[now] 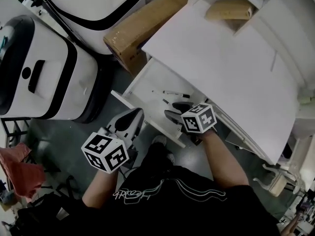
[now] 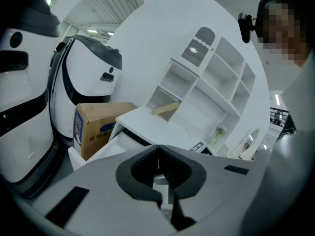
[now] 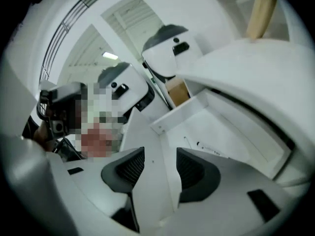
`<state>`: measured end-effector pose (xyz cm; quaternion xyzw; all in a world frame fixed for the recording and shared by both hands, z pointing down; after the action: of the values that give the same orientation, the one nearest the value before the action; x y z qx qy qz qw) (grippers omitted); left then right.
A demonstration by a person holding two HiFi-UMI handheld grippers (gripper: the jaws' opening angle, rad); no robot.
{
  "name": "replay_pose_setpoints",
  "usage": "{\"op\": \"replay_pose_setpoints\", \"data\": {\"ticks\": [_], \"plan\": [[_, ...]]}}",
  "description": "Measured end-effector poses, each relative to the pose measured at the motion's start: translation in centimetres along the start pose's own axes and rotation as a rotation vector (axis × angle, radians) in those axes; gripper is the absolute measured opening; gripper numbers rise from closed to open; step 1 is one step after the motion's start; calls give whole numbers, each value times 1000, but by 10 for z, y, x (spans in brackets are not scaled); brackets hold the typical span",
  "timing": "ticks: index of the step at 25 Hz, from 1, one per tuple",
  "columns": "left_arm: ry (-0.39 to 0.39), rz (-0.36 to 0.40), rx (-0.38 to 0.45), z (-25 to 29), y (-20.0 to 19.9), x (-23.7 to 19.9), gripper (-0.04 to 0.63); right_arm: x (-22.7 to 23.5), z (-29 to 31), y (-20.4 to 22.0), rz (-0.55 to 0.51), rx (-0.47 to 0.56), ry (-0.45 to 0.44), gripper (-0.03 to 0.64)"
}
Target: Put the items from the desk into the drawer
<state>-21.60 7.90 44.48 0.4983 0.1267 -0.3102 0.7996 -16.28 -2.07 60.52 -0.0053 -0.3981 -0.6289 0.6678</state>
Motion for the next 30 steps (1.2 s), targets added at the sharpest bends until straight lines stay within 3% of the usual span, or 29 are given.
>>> {"op": "replay_pose_setpoints", "data": {"ticks": [5,9,13,20,30], "plan": [[71,47,-1,-9,-1,68,21,-51,-120,-20,-48,281,-12,196],[123,113,23,-33,0,127,21,-96,-211,-21,-78,512,-11,110],[155,190,76,-55,-7,183,21,-142,-284,-11,-163,697,0,91],[204,323,177,-107,-20,261,21,-211,-346,9,-250,784,14,63],[241,384,244,-158,-13,310,21,-266,-388,37,-292,860,14,57]]}}
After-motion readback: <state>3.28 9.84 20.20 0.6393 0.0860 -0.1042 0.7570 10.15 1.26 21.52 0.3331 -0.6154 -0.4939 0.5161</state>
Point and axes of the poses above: the fingertips, and each gripper's own axes: z forward along the fingers, x to its right, y out of its underside, the point moved 2 cm from there along -z, backward along the fingers, and after that the axes turned 4 degrees about -x, right-handed, at the moved point
